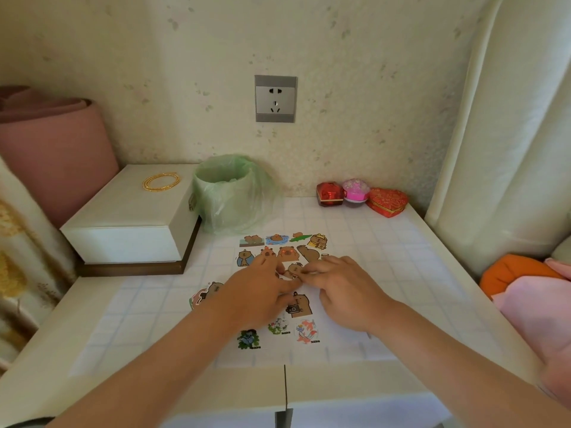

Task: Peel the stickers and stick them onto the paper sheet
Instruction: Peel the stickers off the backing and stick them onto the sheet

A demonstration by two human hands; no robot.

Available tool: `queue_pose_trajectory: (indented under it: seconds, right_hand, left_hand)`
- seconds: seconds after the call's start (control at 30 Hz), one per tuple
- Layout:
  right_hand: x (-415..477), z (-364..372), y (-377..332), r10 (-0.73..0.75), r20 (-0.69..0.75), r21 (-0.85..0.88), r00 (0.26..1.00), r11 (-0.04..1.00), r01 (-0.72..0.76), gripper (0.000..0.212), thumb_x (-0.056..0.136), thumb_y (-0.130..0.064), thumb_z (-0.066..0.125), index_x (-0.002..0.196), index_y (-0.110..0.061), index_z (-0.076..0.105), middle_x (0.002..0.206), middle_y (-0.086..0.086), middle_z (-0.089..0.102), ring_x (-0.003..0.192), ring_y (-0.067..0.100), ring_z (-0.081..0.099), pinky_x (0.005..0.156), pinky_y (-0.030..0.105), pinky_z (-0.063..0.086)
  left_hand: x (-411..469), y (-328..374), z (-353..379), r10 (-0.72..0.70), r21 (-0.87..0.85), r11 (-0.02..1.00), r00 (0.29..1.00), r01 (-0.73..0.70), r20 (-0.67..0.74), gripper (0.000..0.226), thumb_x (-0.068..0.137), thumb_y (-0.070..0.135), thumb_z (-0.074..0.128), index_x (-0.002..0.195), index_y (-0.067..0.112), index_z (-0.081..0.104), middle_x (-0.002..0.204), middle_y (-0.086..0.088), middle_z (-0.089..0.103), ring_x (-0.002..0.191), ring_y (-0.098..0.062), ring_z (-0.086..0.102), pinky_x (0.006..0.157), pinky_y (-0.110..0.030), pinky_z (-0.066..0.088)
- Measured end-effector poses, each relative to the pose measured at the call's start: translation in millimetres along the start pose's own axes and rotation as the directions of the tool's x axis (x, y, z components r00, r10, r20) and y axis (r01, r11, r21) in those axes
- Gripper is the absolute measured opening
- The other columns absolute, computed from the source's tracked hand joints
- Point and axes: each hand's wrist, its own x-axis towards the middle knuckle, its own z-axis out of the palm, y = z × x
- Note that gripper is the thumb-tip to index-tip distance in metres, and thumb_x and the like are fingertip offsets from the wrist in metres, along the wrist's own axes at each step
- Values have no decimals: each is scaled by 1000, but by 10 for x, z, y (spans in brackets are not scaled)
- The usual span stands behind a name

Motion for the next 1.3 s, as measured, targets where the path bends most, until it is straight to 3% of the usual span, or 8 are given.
queue_pose_trajectory:
  seconds: [0.17, 0.33, 0.53, 0.67, 0.8, 0.9, 1.03, 1.3]
  right_hand:
    - [13, -9, -9, 56, -25, 64, 998, 996, -55, 62, 83, -13, 30, 133, -28, 64, 133, -11, 61, 119, 19, 52, 95, 39, 41]
    - [75, -54, -30, 68, -22, 124, 997, 990, -65, 53, 88, -4, 41, 129, -26, 67, 125, -6, 64, 110, 24, 53, 89, 42, 46]
    - [184, -82, -31, 109, -3, 107, 994, 988, -108, 52, 94, -5, 45, 143, -21, 53, 138, 3, 50, 123, 25, 48, 91, 37, 47]
    - [266, -42, -38, 97, 44, -7, 994, 995, -97, 49, 93, -7, 47, 140, -20, 56, 134, 4, 50, 123, 27, 44, 93, 41, 45]
    - [322, -21, -4, 127, 20, 56, 992, 990, -128, 50, 92, -2, 46, 135, -22, 61, 127, 1, 56, 119, 24, 45, 90, 40, 46]
    - [332, -6, 22, 120, 11, 111, 993, 987, -121, 47, 91, 0, 45, 127, -19, 69, 122, 4, 59, 117, 25, 47, 90, 41, 46]
    - [290, -5, 64, 141, 7, 178, 990, 974, -140, 41, 92, 0, 48, 120, -15, 73, 123, 4, 62, 119, 25, 50, 96, 36, 44]
    - [176, -6, 68, 92, -2, 142, 996, 986, -90, 42, 89, 1, 49, 122, -12, 72, 128, 4, 62, 117, 27, 51, 98, 39, 44]
  left_hand:
    - [1, 93, -13, -3, 106, 994, 1000, 2, 12, 45, 104, 46, 31, 149, 39, 36, 144, -7, 39, 135, -24, 34, 93, -37, 50]
    - [-37, 123, 17, -24, 83, 996, 1000, 23, 4, 47, 105, 44, 33, 151, 37, 30, 139, -9, 37, 136, -25, 30, 90, -37, 49]
    - [-45, 95, 5, -4, 58, 998, 1000, 2, 23, 47, 103, 48, 34, 150, 40, 33, 141, -7, 37, 138, -23, 28, 96, -37, 48]
    - [-46, 5, 4, -22, -96, 995, 1000, 20, -22, 39, 102, 45, 39, 141, 49, 44, 133, 4, 47, 127, -16, 43, 92, -32, 48]
    - [-24, -98, -40, -141, -363, 925, 989, 114, -50, 48, 103, 36, 40, 146, 53, 29, 114, 12, 62, 94, -9, 55, 81, -33, 51]
    - [-34, -46, -26, -119, -239, 966, 991, 102, -59, 53, 101, 47, 39, 151, 43, 22, 122, 9, 54, 108, -12, 51, 86, -34, 50]
    - [-71, 77, 76, -31, 45, 998, 999, 32, -37, 76, 87, 68, 6, 151, 35, 29, 126, -2, 42, 124, -21, 37, 91, -37, 45]
    - [-36, 110, -40, -50, 6, 999, 998, 50, 45, 46, 100, 59, 30, 143, 49, 41, 134, -4, 39, 132, -18, 30, 94, -35, 44]
